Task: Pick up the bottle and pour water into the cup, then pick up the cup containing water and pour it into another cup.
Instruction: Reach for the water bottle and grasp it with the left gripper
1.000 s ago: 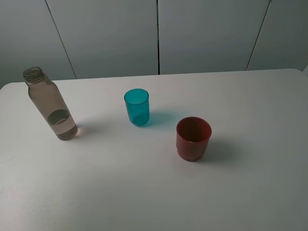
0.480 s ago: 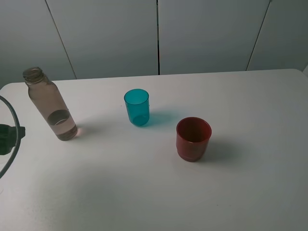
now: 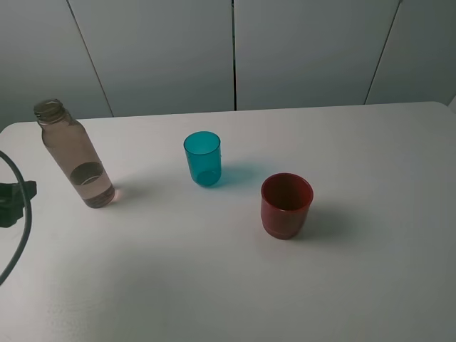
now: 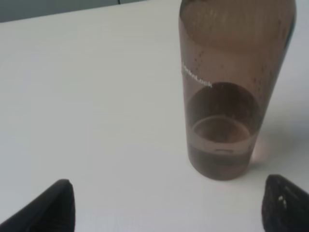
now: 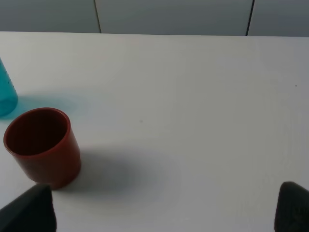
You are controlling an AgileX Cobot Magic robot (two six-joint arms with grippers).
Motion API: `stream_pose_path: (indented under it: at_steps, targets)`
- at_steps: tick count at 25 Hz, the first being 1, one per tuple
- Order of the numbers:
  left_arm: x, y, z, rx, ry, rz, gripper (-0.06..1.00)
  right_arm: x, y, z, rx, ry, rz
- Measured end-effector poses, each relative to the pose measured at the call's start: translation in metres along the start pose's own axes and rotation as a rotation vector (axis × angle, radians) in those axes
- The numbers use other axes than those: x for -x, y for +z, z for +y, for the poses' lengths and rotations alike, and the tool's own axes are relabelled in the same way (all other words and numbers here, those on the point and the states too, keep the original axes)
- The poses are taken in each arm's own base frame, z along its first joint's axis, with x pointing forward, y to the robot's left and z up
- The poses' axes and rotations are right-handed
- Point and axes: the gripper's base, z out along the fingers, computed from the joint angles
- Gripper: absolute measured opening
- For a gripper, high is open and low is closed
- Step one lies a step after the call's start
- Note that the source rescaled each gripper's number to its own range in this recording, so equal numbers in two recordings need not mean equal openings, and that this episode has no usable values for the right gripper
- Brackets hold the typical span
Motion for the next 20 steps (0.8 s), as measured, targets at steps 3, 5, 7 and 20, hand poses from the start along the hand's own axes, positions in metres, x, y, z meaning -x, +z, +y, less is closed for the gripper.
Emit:
stream_pose_path:
  at_steps: [3,5,7,20]
  targets:
    - [-0.005,-0.003,-0.002,-0.002,0.005,-0.071,0.94,0.000,0.000,0.000,0.000,0.000,0.000]
    - [-0.007,-0.005,-0.003,-0.003,0.012,-0.109,0.94,0.000,0.000,0.000,0.000,0.000,0.000]
    - [-0.006,-0.006,-0.003,-0.001,0.026,-0.135,0.94,0.000,0.000,0.000,0.000,0.000,0.000]
    - [-0.009,0.011,0.000,0.020,0.055,-0.147,0.94,0.000,0.000,0.000,0.000,0.000,0.000]
